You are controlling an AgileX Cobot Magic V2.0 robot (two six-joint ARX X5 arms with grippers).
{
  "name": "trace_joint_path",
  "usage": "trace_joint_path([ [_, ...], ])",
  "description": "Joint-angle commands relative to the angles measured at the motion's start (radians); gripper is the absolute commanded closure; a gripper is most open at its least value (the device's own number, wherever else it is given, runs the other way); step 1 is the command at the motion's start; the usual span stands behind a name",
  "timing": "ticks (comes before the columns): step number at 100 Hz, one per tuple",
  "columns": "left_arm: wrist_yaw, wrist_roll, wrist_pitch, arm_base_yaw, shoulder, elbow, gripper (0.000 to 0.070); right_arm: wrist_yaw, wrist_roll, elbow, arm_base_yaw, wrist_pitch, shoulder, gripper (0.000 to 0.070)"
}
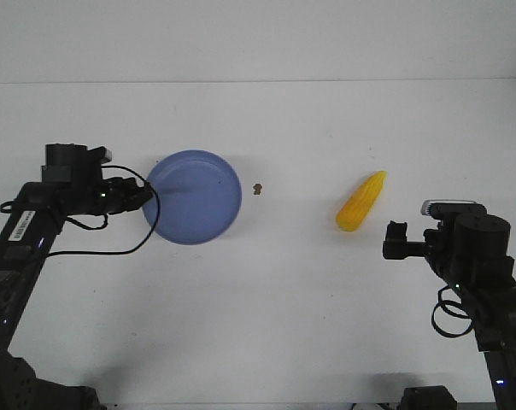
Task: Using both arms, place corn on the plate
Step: 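Push the blue plate with the left gripper toward the table center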
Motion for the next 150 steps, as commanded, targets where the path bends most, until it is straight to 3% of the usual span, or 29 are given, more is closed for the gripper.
trace_joint_path([
  [1, 0.01, 0.019, 0.004, -0.046, -0.001, 0.0, 0.0694, 0.001, -0.008, 0.022, 0.001, 0.009, 0.005, 0.0077],
  [29, 0.01, 0.027, 0.02, -0.236, 0.007, -0.055, 0.0694, 0.001, -0.008, 0.022, 0.001, 0.009, 0.005, 0.0077],
  [50, 0.01, 0.026, 0.061, -0.306, 0.015, -0.102, 0.0694, 0.001, -0.008, 0.022, 0.001, 0.009, 0.005, 0.0077],
  [103, 0.008, 0.029, 0.182, -0.319, 0.035, -0.263, 0.0694, 0.001, -0.008, 0.022, 0.001, 0.009, 0.006, 0.0077],
  [150, 0.005, 0.029, 0.194, -0.319, 0.103, -0.271, 0.0689, 0.001, -0.008, 0.022, 0.001, 0.009, 0.006, 0.0077],
])
